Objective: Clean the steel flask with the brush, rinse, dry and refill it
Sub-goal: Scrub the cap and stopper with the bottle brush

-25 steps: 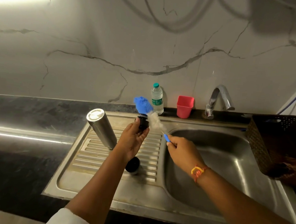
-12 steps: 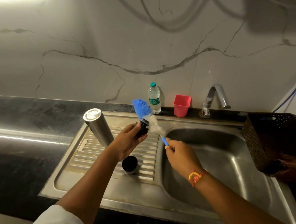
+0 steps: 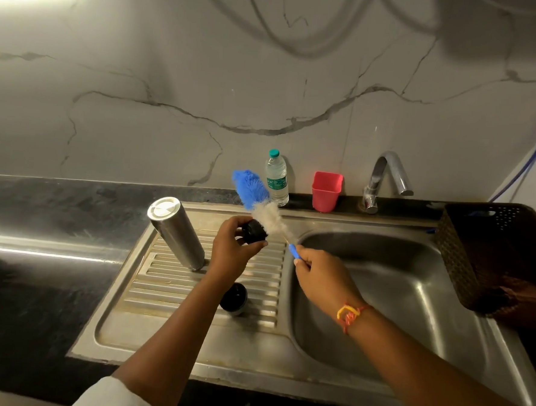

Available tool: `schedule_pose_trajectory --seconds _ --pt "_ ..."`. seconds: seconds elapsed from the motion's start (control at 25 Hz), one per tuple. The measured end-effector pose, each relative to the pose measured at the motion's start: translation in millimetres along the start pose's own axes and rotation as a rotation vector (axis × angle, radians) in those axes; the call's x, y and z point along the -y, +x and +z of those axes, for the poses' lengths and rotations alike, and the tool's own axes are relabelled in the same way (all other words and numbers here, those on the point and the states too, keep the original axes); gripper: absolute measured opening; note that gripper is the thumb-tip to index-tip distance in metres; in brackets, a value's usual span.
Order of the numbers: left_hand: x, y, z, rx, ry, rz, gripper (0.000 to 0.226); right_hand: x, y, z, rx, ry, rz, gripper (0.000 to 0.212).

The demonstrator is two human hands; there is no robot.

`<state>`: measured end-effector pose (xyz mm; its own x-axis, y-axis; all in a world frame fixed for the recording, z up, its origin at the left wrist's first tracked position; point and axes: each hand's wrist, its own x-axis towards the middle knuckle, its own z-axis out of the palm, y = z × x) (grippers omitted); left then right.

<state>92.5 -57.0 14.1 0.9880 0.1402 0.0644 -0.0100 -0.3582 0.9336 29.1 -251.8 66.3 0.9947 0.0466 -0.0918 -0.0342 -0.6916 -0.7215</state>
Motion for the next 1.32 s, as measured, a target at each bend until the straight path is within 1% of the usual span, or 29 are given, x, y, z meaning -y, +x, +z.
schedule_pose_trajectory --seconds 0.08,0.2,0.36,0.48,0.56,0.68,0.84,0.92,1.0,1.04,1.08,1.16,1.2,1.32 --pt "3.4 -0.3 2.7 -0.041 0.049 0.032 0.056 -0.3 3.7 -0.4 -0.002 -0.005 0.006 0.036" --pt "5.2 4.6 -2.2 -0.141 0.114 0.086 0.055 -7.5 -11.1 -2.6 0.074 -0.044 0.008 0.031" --pt "2.0 -1.0 4.3 -0.09 0.257 0.205 0.056 -16.1 3.2 -31.7 0.111 -0.195 -0.048 0.031" --pt "-3.4 -5.2 13.9 -0.061 0.269 0.237 0.055 -19.2 19.5 -51.4 0.174 -0.266 -0.081 0.033" --pt "-5.3 -4.1 18.4 -0.043 0.266 0.235 0.054 -21.8 28.1 -56.0 0.205 -0.289 -0.098 0.03" --pt "-7.0 1.9 21.0 -0.067 0.263 0.193 0.055 -20.4 34.0 -54.8 0.206 -0.272 -0.095 0.028" --pt "-9.0 12.9 14.7 -0.169 0.218 0.12 0.052 -25.2 20.0 -46.4 0.228 -0.226 -0.082 0.032" --pt "-11.3 10.4 18.0 -0.146 0.233 0.166 0.052 -28.1 22.3 -47.0 0.221 -0.18 -0.038 0.032" --pt "-12.3 6.1 23.3 -0.096 0.263 0.231 0.052 -27.6 25.5 -47.1 0.194 -0.159 -0.035 0.031" --pt "-13.5 7.2 23.6 -0.105 0.25 0.226 0.052 -28.0 23.6 -44.0 0.185 -0.148 -0.039 0.03" --pt "-15.3 10.6 21.8 -0.138 0.202 0.185 0.051 -30.5 18.6 -39.5 0.176 -0.126 -0.036 0.03" --pt "-21.1 16.2 13.3 -0.205 0.03 0.03 0.05 -36.2 3.7 -30.5 0.177 -0.017 0.01 0.033" --pt "-24.4 16.4 11.4 -0.199 -0.068 -0.047 0.049 -38.7 0.9 -28.8 0.172 0.049 0.04 0.036" --pt "-26.2 8.8 20.4 -0.061 -0.33 -0.189 0.041 -38.3 9.8 -28.6 0.119 0.176 0.098 0.037"
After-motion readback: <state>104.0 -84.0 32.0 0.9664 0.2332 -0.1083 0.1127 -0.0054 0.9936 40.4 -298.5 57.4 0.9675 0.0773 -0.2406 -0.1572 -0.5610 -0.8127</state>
